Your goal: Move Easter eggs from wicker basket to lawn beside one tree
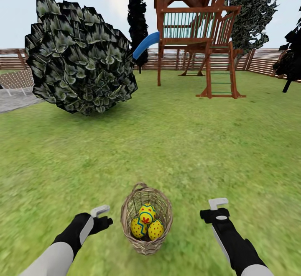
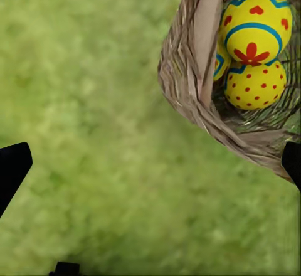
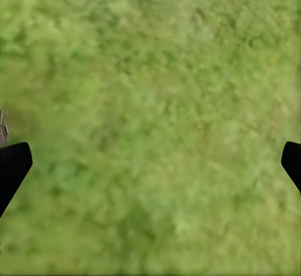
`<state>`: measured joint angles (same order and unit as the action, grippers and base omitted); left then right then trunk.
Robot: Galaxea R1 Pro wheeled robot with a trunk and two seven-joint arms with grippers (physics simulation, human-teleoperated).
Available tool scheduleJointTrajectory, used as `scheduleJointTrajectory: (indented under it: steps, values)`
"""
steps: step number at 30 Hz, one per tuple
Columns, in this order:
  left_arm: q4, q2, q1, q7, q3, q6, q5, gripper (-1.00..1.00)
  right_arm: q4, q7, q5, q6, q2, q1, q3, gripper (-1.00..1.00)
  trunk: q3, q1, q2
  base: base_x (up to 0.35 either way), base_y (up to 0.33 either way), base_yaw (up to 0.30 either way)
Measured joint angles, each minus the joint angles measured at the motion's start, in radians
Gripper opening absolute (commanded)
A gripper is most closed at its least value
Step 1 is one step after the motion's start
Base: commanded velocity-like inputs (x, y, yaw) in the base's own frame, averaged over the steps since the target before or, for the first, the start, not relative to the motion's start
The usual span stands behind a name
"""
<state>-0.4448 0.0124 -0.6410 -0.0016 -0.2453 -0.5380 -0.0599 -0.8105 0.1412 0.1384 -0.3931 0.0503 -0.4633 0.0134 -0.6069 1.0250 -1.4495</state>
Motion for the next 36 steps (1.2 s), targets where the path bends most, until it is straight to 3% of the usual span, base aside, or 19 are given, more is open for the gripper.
scheduleJointTrajectory:
  steps: [6,15,27,36]
  values:
    - [-0.003,0.019,0.0,-0.008,0.001,0.004,-0.001,1.0,0.005,0.004,-0.002,0.001,-0.002,0.0,0.004,1.0,0.0,0.0,0.0,0.0,0.0,0.252]
    - [-0.003,0.024,0.004,-0.007,0.0,0.005,-0.002,1.0,0.008,0.004,-0.004,0.001,-0.006,0.0,0.006,1.0,0.0,0.0,0.0,-0.12,-0.058,0.292]
    - [-0.002,0.025,0.007,-0.008,0.001,0.005,-0.001,1.0,0.02,0.004,-0.004,0.001,-0.009,0.0,0.006,1.0,0.0,0.0,0.0,-0.232,-0.235,0.294]
    - [0.001,0.025,0.008,-0.009,0.001,0.006,-0.001,1.0,0.029,0.004,-0.004,0.001,-0.011,0.0,0.006,1.0,0.0,0.0,0.0,-0.025,-0.327,0.294]
